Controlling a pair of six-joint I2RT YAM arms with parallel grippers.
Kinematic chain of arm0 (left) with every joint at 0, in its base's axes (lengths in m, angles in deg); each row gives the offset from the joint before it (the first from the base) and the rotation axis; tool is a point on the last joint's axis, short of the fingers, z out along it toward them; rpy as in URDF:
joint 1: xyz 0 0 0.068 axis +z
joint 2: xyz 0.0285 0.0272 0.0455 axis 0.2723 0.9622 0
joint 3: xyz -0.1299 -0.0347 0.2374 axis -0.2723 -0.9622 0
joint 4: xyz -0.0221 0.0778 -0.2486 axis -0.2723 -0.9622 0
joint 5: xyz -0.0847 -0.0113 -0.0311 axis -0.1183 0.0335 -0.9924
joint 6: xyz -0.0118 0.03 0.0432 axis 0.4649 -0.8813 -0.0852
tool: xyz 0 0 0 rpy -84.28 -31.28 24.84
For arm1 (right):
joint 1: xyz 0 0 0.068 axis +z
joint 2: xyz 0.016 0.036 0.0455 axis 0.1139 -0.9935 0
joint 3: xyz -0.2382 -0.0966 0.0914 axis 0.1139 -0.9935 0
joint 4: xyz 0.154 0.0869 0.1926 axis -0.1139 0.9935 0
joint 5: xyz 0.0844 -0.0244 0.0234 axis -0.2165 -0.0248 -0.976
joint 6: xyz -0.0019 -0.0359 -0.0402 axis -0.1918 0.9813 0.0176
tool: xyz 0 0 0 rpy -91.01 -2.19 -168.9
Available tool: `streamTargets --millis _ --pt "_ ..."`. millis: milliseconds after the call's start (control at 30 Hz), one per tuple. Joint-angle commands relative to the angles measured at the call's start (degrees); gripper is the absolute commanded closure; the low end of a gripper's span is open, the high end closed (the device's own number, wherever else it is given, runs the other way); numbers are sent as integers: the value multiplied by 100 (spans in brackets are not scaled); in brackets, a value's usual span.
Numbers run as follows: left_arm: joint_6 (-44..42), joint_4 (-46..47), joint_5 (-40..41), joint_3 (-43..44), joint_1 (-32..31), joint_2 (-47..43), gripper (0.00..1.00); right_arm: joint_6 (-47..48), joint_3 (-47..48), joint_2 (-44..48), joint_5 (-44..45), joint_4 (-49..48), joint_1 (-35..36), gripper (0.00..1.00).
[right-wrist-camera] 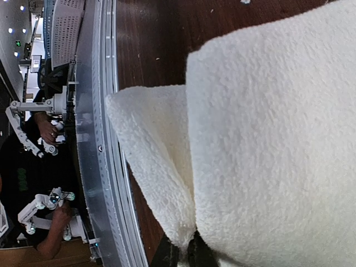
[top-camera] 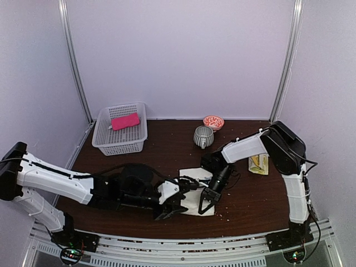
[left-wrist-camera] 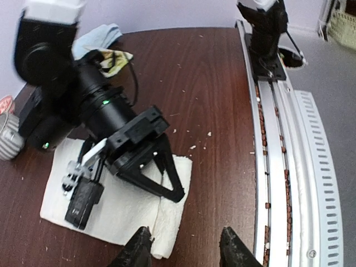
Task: Roll the towels
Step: Roll the towel at the center of the board.
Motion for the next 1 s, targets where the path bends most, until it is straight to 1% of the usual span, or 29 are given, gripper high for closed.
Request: streamTargets --millis 0,100,233,333,400,700,900,967 --pt "-1486 -990 888 730 -459 797 58 155 -158 -499 639 351 48 99" --pt "-1827 -1197 885 1098 -534 1338 59 128 -169 -504 675 331 48 99" --pt "-2131 -1179 1006 1327 -546 1807 61 145 -187 -476 686 332 48 99" --pt "-2221 -1204 1293 1463 -546 2128 63 145 -204 -459 703 310 48 99" --pt "-2222 -1224 1333 1560 -546 2311 64 149 -198 -456 712 305 48 99" --pt "-2061 -853 1387 1682 -546 2660 66 162 -187 -438 741 262 54 98" --pt "-1969 -867 1212 1886 -546 2800 70 141 -202 -401 756 231 56 98" --pt "-1955 -884 1147 1934 -546 2833 73 136 -213 -386 756 219 56 98"
